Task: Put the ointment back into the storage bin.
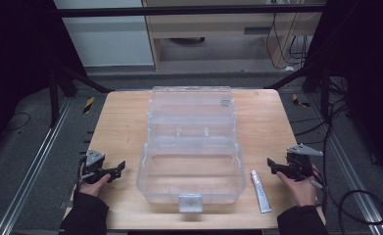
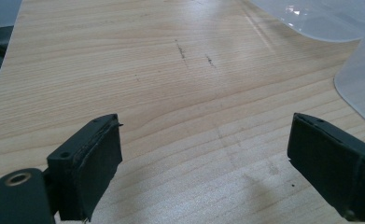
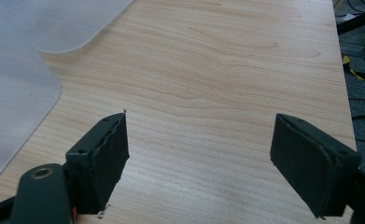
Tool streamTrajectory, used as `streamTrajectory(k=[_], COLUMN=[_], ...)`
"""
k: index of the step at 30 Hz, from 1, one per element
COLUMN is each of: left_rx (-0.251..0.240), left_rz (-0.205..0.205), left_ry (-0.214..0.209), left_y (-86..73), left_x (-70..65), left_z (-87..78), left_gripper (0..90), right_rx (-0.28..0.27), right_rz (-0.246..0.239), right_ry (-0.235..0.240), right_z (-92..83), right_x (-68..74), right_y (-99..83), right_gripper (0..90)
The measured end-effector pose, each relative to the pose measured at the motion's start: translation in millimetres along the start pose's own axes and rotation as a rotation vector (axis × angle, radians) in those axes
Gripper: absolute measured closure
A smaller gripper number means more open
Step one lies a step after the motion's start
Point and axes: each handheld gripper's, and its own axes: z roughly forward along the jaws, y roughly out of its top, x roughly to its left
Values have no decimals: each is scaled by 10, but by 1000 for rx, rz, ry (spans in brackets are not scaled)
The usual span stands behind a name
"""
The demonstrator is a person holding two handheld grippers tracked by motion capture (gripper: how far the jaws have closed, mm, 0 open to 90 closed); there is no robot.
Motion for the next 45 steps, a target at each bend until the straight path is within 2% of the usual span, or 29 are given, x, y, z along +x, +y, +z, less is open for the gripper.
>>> streamTrajectory(k=[3,5,6,9,18,21,22,28,34,37,38,39,45], left_rx=[1,1,0,1,1,1,1,1,1,0,1,1,0], left_rz=[1,2,5,6,6,7,4,5,3,2,3,3,3], left_ry=[-1,-1,-1,1,1,1,1,0,-1,-1,-1,-1,-2], left_y=[0,0,0,0,0,0,0,0,0,0,0,0,0], left_x=[0,-1,-3,-3,-4,-5,-3,-4,-2,-2,-2,-2,-1], left_z=[0,0,-1,0,1,1,0,0,-1,-1,-1,-1,-1], left_gripper=[94,94,94,94,94,94,94,94,94,94,94,94,94], right_rx=[19,25,45,74,149,157,178,214,268,292,318,318,401], right_rz=[-25,-21,-33,-49,-70,-89,-98,-83,-73,-75,-76,-76,-85], right_ry=[5,9,11,26,52,55,68,64,82,85,96,96,104], right_z=[-34,-47,-74,-120,-263,-290,-316,-375,-418,-411,-397,-397,-308], right_x=[33,54,82,139,311,341,361,400,457,476,501,501,583], right_y=[35,47,72,112,243,265,292,366,451,463,468,468,439], right_gripper=[231,240,275,306,329,332,340,347,381,395,398,398,416])
